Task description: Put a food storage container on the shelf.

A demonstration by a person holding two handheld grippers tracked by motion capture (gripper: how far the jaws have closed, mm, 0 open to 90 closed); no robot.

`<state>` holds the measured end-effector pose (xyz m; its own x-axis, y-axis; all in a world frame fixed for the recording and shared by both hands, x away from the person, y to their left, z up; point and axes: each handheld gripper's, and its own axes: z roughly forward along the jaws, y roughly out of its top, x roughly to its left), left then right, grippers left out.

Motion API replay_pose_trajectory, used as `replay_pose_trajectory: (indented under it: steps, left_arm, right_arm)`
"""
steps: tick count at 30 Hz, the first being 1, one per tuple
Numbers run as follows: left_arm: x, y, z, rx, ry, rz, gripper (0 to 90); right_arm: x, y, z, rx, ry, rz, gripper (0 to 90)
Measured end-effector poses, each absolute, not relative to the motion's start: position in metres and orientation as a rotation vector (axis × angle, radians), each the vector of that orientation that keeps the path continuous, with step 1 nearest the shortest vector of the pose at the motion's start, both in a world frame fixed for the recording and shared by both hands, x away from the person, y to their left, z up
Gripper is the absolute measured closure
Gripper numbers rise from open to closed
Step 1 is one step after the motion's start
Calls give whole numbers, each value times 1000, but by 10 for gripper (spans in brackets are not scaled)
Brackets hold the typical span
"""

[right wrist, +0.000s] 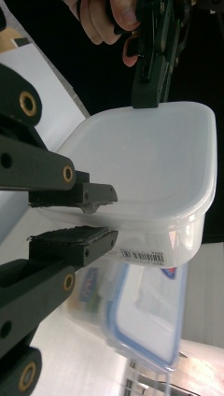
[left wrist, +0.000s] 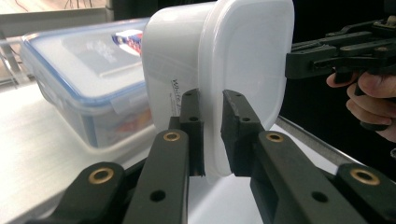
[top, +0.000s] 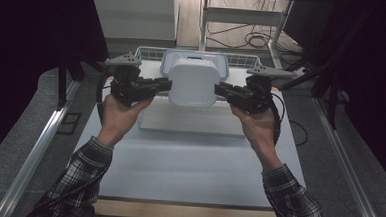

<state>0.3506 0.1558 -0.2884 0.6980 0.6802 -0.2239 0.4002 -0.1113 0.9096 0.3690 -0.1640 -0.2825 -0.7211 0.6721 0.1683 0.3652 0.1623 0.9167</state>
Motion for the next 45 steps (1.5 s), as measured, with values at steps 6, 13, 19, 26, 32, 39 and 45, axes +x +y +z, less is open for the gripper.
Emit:
replay_pose_trajectory:
  steps: [6, 13, 19, 26, 32, 39, 45]
  left_arm:
    - [360, 160, -275, 1723, 872, 269, 799]
    - [377, 159, -254, 1719, 873, 268, 800]
    - [391, 158, -248, 1724, 885, 260, 800]
    - [409, 159, -250, 1703, 916, 227, 792]
    - [419, 161, -254, 1677, 940, 202, 769]
    - [427, 160, -253, 1675, 955, 193, 707]
    - [433, 158, -254, 1682, 963, 195, 685]
  right_arm:
    - [378, -162, -266, 1011, 2153, 1607, 782]
    - [391, -160, -249, 1020, 2123, 1608, 779]
    - [404, -159, -243, 1050, 2116, 1598, 775]
    - [419, -156, -239, 1085, 2111, 1574, 766]
    - [429, -152, -240, 1103, 2120, 1565, 749]
    - [435, -148, -237, 1125, 2123, 1573, 688]
    - [443, -147, -239, 1155, 2113, 1577, 657]
